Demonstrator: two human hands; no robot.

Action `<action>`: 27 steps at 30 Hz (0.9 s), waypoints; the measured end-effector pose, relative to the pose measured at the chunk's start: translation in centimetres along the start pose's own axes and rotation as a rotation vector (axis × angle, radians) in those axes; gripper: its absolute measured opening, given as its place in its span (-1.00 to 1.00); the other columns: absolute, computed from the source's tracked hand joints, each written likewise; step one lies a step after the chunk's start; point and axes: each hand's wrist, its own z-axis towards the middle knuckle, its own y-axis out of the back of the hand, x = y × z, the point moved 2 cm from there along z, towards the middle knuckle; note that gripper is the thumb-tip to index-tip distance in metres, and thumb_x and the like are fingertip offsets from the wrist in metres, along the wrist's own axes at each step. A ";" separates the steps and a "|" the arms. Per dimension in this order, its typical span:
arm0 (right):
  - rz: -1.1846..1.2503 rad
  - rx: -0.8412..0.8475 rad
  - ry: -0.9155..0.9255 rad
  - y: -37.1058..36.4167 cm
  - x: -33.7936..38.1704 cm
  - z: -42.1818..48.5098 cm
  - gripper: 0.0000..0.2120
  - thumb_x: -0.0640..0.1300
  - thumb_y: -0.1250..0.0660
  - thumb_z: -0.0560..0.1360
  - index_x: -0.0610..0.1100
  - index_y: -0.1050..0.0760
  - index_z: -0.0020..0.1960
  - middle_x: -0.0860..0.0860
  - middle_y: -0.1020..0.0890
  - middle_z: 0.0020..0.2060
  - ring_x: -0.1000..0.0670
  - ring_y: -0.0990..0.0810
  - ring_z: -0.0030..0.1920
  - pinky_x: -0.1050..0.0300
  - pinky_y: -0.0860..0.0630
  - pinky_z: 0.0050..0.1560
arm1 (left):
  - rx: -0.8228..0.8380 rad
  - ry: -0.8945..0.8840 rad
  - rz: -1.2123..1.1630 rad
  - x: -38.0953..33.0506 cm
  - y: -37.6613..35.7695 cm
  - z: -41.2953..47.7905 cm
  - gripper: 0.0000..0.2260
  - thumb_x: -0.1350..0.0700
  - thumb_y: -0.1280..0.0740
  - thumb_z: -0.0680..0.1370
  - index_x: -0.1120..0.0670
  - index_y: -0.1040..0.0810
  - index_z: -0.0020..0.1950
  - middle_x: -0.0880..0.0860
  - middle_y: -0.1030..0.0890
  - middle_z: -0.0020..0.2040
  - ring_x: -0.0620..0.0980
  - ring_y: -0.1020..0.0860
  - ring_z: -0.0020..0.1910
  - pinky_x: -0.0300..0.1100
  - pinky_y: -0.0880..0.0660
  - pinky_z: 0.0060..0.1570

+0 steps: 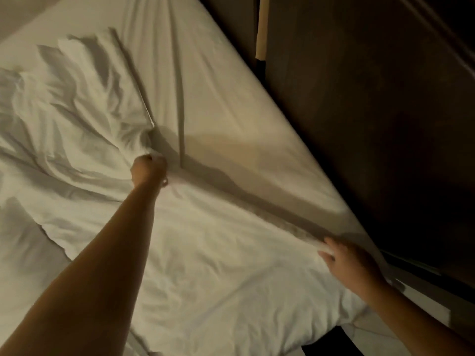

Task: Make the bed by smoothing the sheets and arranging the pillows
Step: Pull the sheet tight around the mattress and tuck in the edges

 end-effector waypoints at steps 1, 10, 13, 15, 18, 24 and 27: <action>-0.011 -0.055 -0.010 0.7 -0.6 0.4 -0.66 -0.07 -0.51 0.45 -0.21 -0.64 0.15 -0.19 -0.71 -0.04 -0.26 -0.70 -0.11 -0.07 -0.61 -0.15 | -0.005 -0.063 -0.094 -2.9 -0.4 -1.1 -0.73 -0.07 -0.36 0.48 0.09 -0.67 0.02 0.21 -0.70 0.01 0.14 -0.70 -0.20 0.07 -0.69 -0.20; -0.152 -0.230 -0.229 5.8 -2.5 3.0 -0.85 -0.35 -0.48 0.41 -0.26 -0.59 -0.05 -0.27 -0.65 -0.24 -0.35 -0.67 -0.28 -0.14 -0.60 -0.28 | 0.442 -0.448 -0.575 -25.3 -9.1 -10.7 -0.92 0.00 -0.28 0.68 -0.08 -0.57 0.10 0.00 -0.68 0.05 0.07 -0.68 0.05 0.18 -0.65 -0.10; -0.180 -0.155 -0.356 5.7 -3.9 4.1 -0.80 -0.28 -0.24 0.60 -0.17 -0.52 0.18 -0.19 -0.67 0.04 -0.28 -0.68 0.04 -0.07 -0.58 0.00 | 0.509 -0.390 -0.628 -26.2 -12.3 -11.4 -0.90 -0.03 -0.25 0.69 -0.11 -0.55 0.05 0.00 -0.64 0.05 0.13 -0.63 0.15 0.31 -0.55 0.11; -0.189 -0.114 -0.376 5.3 -4.3 4.7 -0.77 -0.24 -0.16 0.64 -0.14 -0.49 0.25 -0.15 -0.66 0.11 -0.22 -0.66 0.12 -0.03 -0.56 0.06 | 0.531 -0.358 -0.600 -25.5 -14.1 -10.5 -0.88 -0.05 -0.23 0.70 -0.14 -0.54 0.16 -0.01 -0.63 0.15 0.11 -0.60 0.22 0.26 -0.54 0.17; -0.004 -0.212 -0.382 4.0 -4.7 5.3 -0.78 -0.14 -0.17 0.67 -0.22 -0.54 0.16 -0.26 -0.67 0.00 -0.31 -0.66 0.04 -0.11 -0.54 0.01 | 0.590 -0.369 -0.363 -23.6 -16.1 -9.5 -0.63 -0.13 -0.21 0.69 -0.15 -0.39 0.51 0.03 -0.49 0.46 0.11 -0.47 0.43 0.12 -0.44 0.29; 0.719 0.005 -0.467 2.2 -6.6 3.9 -0.61 -0.04 -0.42 0.57 -0.22 -0.50 0.30 -0.15 -0.61 0.09 -0.11 -0.57 0.01 0.12 -0.37 -0.04 | 0.205 -0.557 0.106 -17.8 -17.7 -11.4 -0.48 -0.18 -0.44 0.50 0.04 -0.56 0.38 0.06 -0.64 0.27 0.05 -0.59 0.26 -0.19 -0.47 0.27; 0.690 0.071 -0.497 1.2 -7.8 2.1 -0.43 -0.22 -0.45 0.50 -0.23 -0.37 0.47 -0.21 -0.56 0.28 -0.16 -0.58 0.14 0.24 -0.47 0.00 | 0.220 -0.484 0.183 -13.0 -19.9 -15.9 -0.60 -0.29 -0.36 0.45 0.02 -0.64 0.00 0.08 -0.73 -0.04 0.09 -0.68 0.06 -0.14 -0.56 0.13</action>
